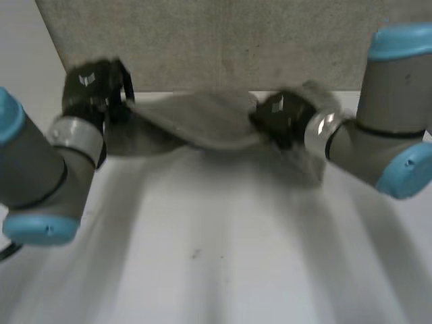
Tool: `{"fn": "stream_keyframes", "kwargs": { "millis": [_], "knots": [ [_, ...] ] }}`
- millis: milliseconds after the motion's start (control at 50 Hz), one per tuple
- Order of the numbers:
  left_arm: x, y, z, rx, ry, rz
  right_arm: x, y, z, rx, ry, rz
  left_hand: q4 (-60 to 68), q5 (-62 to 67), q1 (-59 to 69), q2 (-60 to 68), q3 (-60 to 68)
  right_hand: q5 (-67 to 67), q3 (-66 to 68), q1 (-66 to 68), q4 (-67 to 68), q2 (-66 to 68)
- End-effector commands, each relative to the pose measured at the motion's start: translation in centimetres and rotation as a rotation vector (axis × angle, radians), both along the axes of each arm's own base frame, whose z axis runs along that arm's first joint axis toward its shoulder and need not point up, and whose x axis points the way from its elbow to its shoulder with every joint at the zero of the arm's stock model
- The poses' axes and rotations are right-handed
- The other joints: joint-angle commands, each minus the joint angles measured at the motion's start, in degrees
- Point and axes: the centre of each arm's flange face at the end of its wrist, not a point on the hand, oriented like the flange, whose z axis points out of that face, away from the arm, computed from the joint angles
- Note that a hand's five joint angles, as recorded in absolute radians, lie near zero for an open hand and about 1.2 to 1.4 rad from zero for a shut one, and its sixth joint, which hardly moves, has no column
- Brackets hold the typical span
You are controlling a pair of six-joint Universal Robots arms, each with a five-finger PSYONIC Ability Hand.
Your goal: Fold the towel.
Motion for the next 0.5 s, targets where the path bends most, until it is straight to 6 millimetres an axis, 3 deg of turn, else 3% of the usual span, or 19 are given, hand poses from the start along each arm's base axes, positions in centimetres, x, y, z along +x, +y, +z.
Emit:
{"fn": "stream_keyframes", "kwargs": {
  "millis": [20, 40, 60, 80, 120, 160, 260, 340, 500],
  "knots": [
    [0.7, 1.8, -4.7, 0.134, -0.084, -0.008, -2.5, 0.3, -6.2, 0.162, 0.184, -0.004, 10.1, 10.5, 11.8, 10.2, 10.2, 1.2, 1.5, 1.6, 1.6, 3.3],
    [0.8, 2.1, -5.3, 0.15, -0.1, -0.017, -2.5, 0.3, -6.2, 0.162, 0.184, -0.004, 10.1, 10.5, 11.8, 10.2, 10.2, 1.2, 1.4, 1.6, 1.6, 3.3],
    [0.8, 2.2, -5.9, 0.164, -0.111, -0.025, -2.5, 0.1, -6.8, 0.153, 0.169, -0.011, 10.1, 10.5, 11.8, 10.2, 10.2, -13.5, -13.2, -13.0, -13.1, -11.4],
    [0.8, 2.2, -5.9, 0.164, -0.111, -0.025, -2.5, 0.1, -6.8, 0.153, 0.169, -0.012, 10.1, 10.5, 11.8, 10.2, 10.2, -13.6, -13.4, -13.2, -13.2, -11.5],
    [0.7, 2.3, -6.5, 0.178, -0.123, -0.028, -2.7, -0.1, -8.2, 0.158, 0.116, -0.048, 10.1, 10.5, 11.8, 10.2, 10.2, -37.6, -37.3, -37.1, -37.1, -35.4],
    [0.7, 2.2, -7.0, 0.186, -0.138, -0.028, -2.8, -0.1, -8.6, 0.163, 0.078, -0.075, 10.1, 10.5, 11.8, 10.2, 10.2, -45.0, -44.7, -44.6, -44.6, -42.9],
    [0.8, 2.2, -6.9, 0.181, -0.137, -0.027, -3.4, 0.1, -9.0, 0.208, -0.046, -0.166, 10.1, 10.5, 11.8, 10.2, 10.2, -48.8, -48.5, -48.3, -48.4, -46.7],
    [0.9, 2.3, -6.8, 0.18, -0.136, -0.025, -4.3, 0.8, -8.6, 0.259, -0.147, -0.234, 10.1, 10.5, 11.8, 10.2, 10.2, -60.7, -60.4, -60.3, -60.3, -58.6],
    [1.0, 2.5, -6.6, 0.178, -0.136, -0.024, -6.9, 1.1, -8.1, 0.286, -0.274, -0.339, 10.1, 10.5, 11.8, 10.2, 10.2, -61.6, -61.3, -61.1, -61.2, -59.5]
  ]
}}
